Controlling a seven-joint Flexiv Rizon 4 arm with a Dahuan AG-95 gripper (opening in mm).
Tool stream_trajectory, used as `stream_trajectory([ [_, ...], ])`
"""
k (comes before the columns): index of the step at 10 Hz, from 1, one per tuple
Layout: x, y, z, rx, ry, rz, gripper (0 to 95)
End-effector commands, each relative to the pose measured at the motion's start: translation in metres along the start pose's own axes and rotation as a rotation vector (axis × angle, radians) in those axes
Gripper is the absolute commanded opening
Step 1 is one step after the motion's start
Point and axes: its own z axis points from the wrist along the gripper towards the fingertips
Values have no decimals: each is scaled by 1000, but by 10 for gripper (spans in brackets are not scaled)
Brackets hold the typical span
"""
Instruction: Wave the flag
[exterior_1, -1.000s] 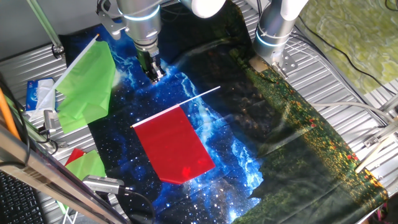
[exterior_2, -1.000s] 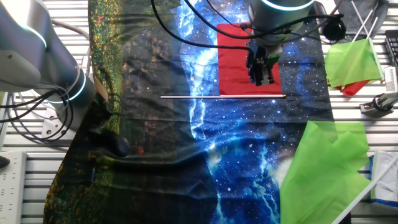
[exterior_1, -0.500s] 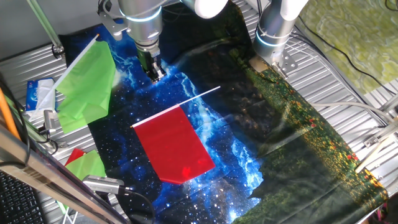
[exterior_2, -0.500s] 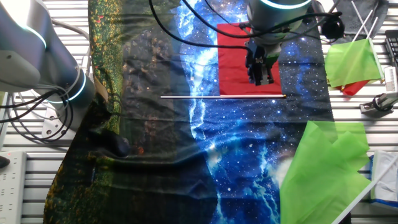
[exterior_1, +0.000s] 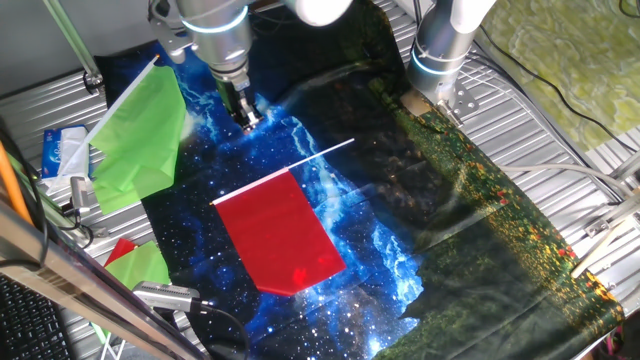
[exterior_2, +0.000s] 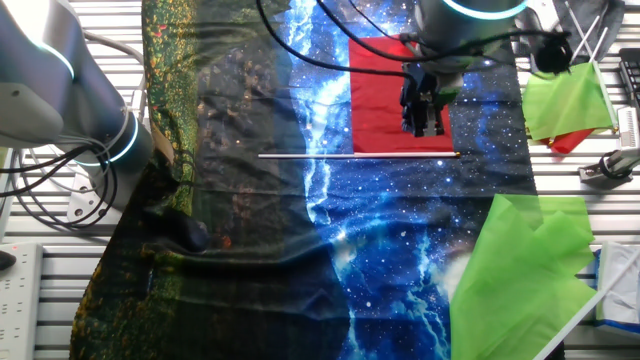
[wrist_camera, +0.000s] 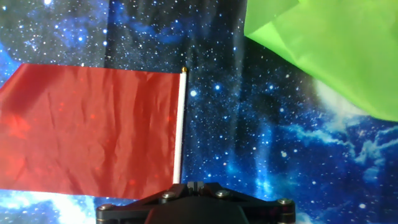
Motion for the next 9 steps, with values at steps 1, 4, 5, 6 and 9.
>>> stream_trajectory([
  [1,1,0,0,-14,4,0,0],
  [4,1,0,0,-26,26,19,0],
  [5,1,0,0,-46,31,38,0],
  [6,1,0,0,-42,34,42,0],
  [9,1,0,0,-42,33,45,0],
])
